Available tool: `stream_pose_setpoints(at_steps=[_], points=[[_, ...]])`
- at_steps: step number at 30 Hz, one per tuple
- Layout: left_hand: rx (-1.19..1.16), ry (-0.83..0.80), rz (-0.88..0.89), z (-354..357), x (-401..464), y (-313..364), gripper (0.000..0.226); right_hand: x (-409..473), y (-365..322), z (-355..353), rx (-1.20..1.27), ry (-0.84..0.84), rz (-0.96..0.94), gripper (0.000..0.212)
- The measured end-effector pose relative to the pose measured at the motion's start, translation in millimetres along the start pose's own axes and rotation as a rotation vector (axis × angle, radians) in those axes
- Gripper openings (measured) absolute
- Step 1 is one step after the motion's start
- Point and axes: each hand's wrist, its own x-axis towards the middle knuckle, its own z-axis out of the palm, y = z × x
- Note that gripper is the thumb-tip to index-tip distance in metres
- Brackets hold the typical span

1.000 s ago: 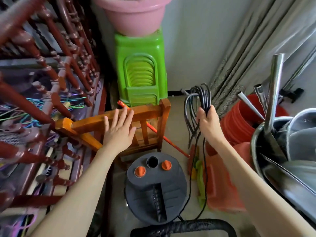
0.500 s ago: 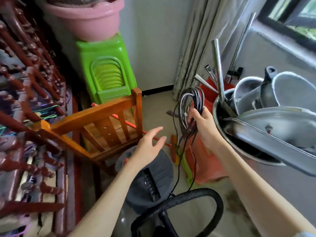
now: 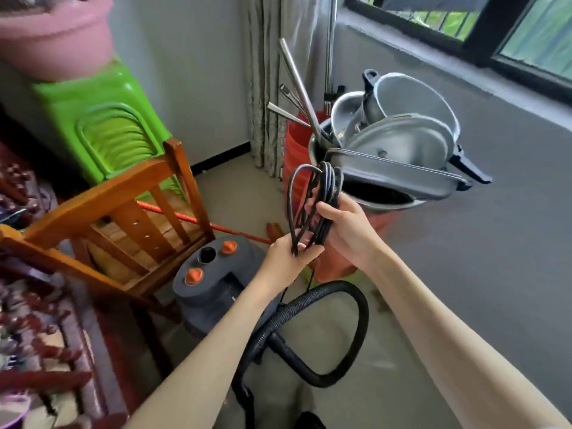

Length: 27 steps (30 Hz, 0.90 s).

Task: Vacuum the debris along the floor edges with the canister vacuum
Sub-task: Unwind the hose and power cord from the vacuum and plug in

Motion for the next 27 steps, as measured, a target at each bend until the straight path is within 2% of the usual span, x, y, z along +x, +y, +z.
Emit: stream_pose_setpoints(at_steps=[4,10,14,19,22,25,27], points=[[0.035,-0.072,0.013,23,-10,9,0.016,-26,-4,-25,0.039,0.034,-0.015,0.023],[0.149,0.053,0.061,65,-11,16,0.016,-53,-12,-59,0.089,0.046,-0.042,0.028],[0.232,0.006,0.131,82,-10,17,0.013,-70,-7,-93,0.022,0.074,-0.072,0.023],[0.229,-0.134,-0.009,103,-8,-11,0.017,-84,31,-146,-0.232,0.211,-0.006,0.018],[0.264,-0.198,-0.089,113,-12,-37,0.025,-77,52,-173,-0.266,0.35,0.037,0.017],[0.336,-0.174,-0.163,117,-13,-70,0.03,-62,76,-201,-0.229,0.525,0.078,0.024],[0.416,-0.128,-0.225,117,-11,-101,0.033,-48,101,-217,-0.27,0.566,0.101,0.022]])
